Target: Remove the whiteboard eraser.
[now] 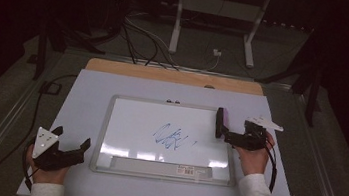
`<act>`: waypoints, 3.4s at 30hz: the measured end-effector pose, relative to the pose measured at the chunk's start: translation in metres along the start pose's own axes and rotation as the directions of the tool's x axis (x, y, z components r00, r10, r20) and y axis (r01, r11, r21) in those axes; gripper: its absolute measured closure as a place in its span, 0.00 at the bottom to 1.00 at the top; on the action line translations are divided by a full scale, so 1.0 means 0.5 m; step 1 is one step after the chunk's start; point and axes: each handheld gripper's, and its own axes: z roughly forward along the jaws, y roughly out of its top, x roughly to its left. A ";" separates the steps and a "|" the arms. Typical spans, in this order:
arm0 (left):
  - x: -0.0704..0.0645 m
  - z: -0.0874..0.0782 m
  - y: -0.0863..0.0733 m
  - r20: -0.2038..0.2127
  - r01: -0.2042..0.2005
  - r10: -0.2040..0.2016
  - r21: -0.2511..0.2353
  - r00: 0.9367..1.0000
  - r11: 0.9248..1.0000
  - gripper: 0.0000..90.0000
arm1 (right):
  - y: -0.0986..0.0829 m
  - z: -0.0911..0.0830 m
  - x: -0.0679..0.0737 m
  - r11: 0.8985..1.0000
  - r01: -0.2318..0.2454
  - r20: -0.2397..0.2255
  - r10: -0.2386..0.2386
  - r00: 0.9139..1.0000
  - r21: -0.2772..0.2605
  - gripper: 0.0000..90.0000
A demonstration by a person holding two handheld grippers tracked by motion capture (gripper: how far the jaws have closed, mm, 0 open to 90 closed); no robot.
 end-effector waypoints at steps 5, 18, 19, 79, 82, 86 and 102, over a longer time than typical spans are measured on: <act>-0.001 0.001 0.000 -0.003 -0.004 0.004 0.004 1.000 1.000 0.01 | -0.005 0.027 0.004 0.999 -0.008 0.001 0.008 1.000 0.036 0.05; -0.005 0.006 -0.002 -0.001 -0.018 0.018 0.016 1.000 1.000 0.01 | -0.019 0.070 0.010 0.994 -0.062 0.032 0.059 0.998 0.095 0.30; -0.005 0.006 -0.002 0.001 -0.022 0.022 0.019 1.000 1.000 0.01 | -0.020 0.073 0.012 0.993 -0.063 0.039 0.060 0.997 0.099 0.32; -0.010 0.012 -0.006 0.003 -0.027 0.026 0.042 1.000 0.999 0.01 | -0.006 0.038 0.090 0.989 0.126 0.085 -0.132 0.988 0.075 0.71; -0.010 0.012 -0.006 0.004 -0.027 0.027 0.042 1.000 0.999 0.01 | -0.007 0.039 0.098 0.987 0.141 0.082 -0.147 0.986 0.077 0.71; -0.010 0.013 -0.006 0.005 -0.027 0.026 0.046 1.000 0.999 0.01 | -0.009 0.040 0.109 0.983 0.165 0.083 -0.172 0.982 0.083 0.71; -0.012 0.015 -0.007 0.008 -0.029 0.029 0.055 1.000 0.998 0.01 | -0.019 0.046 0.158 0.953 0.288 0.074 -0.295 0.953 0.097 0.70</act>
